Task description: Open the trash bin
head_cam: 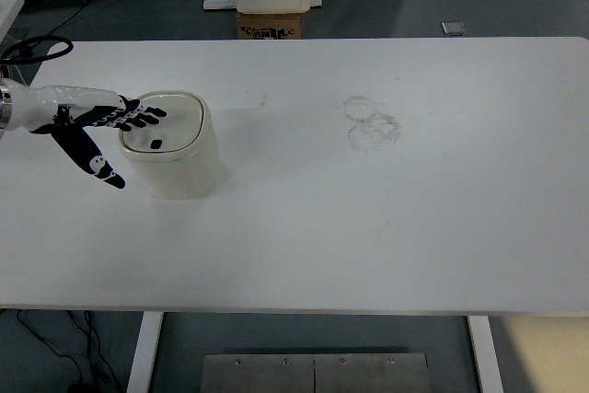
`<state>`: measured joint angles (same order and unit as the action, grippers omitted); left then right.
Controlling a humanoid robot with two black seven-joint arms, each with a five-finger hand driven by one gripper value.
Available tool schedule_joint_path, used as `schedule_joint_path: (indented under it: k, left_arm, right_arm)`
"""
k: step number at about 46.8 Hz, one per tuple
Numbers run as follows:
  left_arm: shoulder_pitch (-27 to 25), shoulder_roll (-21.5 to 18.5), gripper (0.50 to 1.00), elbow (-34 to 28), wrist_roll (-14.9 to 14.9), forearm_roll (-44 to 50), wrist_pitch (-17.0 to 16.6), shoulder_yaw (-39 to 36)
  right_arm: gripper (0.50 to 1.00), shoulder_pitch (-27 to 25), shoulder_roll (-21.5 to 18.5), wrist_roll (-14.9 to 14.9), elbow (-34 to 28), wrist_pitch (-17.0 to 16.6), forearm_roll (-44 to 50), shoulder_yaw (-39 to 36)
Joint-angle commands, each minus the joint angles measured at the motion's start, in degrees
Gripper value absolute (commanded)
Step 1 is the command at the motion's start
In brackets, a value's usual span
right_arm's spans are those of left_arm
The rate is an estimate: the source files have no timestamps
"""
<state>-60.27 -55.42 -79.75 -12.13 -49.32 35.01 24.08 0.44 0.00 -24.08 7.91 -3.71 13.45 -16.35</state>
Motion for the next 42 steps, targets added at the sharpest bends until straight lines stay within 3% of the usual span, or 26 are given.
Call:
schedule_joint_path:
  k: [1,33,42]
  left_arm:
    - [0.8,0.3,1.000,0.0,0.0,-0.1,0.0,-0.1]
    - [1.5,2.5,1.000,0.0,0.0,0.7,0.0,0.0]
    - [-1.7,2.6,1.000,0.5,0.1,2.1,0.0,0.2]
  right_arm:
    - [0.991,0.0,0.0,0.0,0.0,0.0,0.0,0.0]
    - [0.991,0.0,0.0,0.0,0.0,0.0,0.0,0.0]
    - [0.991,0.0,0.0,0.0,0.0,0.0,0.0,0.0]
